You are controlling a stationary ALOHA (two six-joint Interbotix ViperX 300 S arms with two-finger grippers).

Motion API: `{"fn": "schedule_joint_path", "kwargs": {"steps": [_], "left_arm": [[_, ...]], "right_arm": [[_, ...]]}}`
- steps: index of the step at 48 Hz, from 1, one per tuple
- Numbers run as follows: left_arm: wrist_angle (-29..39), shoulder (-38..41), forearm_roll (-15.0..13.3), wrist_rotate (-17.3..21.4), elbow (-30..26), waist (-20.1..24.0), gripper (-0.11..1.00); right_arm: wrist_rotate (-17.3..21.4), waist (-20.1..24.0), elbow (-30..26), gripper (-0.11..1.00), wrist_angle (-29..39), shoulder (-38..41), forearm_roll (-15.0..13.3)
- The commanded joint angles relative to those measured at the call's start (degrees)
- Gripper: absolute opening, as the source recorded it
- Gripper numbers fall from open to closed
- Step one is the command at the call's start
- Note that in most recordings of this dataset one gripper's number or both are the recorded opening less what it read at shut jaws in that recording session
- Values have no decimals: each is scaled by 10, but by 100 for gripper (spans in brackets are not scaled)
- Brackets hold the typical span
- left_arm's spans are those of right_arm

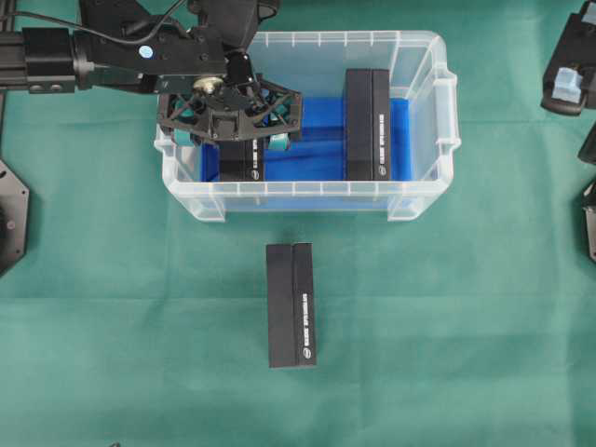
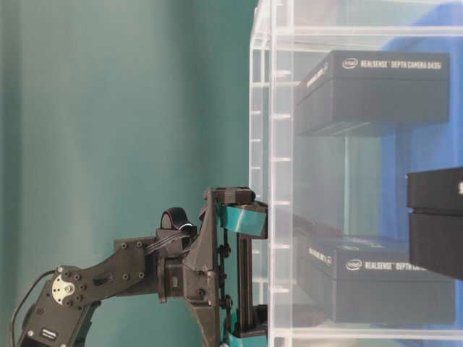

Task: Take the box out of the case with the left arm.
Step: 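Close the left gripper on the left black box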

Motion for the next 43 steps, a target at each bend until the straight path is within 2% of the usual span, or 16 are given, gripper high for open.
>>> {"fn": "schedule_joint_path", "kwargs": {"steps": [1, 11, 17, 43], "left_arm": [[-13, 2, -2, -2, 1, -2, 91], [-16, 2, -4, -12, 1, -2, 83], [-19, 1, -3, -21, 3, -2, 60], [-35, -1, -1, -20, 4, -7, 61]], "right_arm": [[0, 0, -5, 0, -2, -3, -3], [0, 0, -5, 0, -1, -2, -2], [0, 0, -6, 0, 0, -2, -2], [1, 0, -6, 0, 0, -2, -2]]}}
